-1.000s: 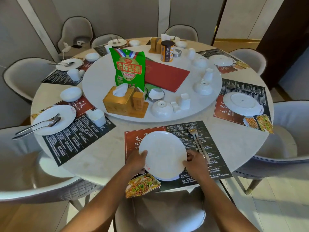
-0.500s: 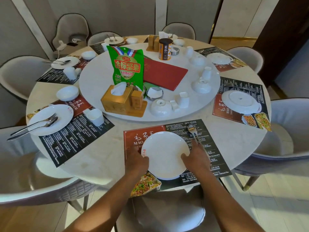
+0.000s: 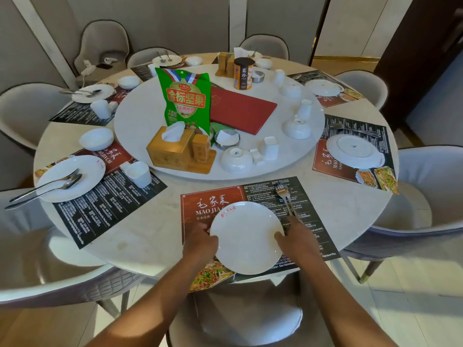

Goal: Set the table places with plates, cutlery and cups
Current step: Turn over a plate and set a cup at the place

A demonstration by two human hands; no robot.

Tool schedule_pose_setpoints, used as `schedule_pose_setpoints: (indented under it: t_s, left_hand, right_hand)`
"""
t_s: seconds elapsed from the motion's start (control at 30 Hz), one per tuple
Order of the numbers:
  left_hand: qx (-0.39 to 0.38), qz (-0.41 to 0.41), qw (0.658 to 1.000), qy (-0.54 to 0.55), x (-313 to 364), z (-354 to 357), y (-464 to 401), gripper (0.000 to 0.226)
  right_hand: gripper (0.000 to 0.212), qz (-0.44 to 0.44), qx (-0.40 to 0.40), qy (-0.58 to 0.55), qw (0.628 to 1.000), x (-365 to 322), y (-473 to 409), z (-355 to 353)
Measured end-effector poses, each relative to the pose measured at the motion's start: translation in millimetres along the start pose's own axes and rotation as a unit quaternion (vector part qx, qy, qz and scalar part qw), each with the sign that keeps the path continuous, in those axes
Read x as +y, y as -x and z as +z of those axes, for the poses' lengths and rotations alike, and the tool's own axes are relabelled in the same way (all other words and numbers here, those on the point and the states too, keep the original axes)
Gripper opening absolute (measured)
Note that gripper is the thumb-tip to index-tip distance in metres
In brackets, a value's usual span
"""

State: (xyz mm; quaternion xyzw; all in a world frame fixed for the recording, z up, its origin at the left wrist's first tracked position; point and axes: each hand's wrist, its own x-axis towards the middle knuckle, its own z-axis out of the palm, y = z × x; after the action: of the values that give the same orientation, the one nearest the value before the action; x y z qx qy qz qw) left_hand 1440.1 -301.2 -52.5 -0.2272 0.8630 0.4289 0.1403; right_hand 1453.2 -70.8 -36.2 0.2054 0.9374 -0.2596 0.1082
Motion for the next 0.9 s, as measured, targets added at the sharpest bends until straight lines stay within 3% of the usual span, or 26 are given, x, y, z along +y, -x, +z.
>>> schedule_pose_setpoints:
  t_s: [0.13,0.27,0.4,0.53,0.73,0.9]
  left_hand:
    - [0.0,0.0,1.0,-0.012,-6.0,8.7,11.0,0.041]
    - [-0.012,0.05,0.999,-0.004,6.2,4.9,0.6,0.054]
    - [-0.004,0.046,0.999,0.018,5.5,7.6,-3.0,0.039]
    - [-0.002,0.018,1.0,0.023,-8.0,11.1,2.6,0.027]
    - [-0.025,0.015,0.997,0.068,-14.3,9.4,5.9,0.029]
    - [-0.019,0.022,0.996,0.079,-15.7,9.6,7.4,0.029]
  right_hand:
    - [0.051,-0.043,-0.022,-0.001,0.999,-2.5,-0.5,2.9]
    - [0.041,-0.023,-0.027,-0.012,0.999,11.8,5.2,2.9]
    - [0.027,-0.027,0.011,0.0,1.0,18.0,-1.4,-3.3]
    - [0.019,-0.038,0.116,0.067,0.99,11.2,-22.5,-15.9]
    - [0.015,-0.042,0.088,0.186,0.978,-2.8,-52.3,-21.6]
    - [0.023,-0.064,0.081,0.28,0.955,-6.8,-62.6,-19.1]
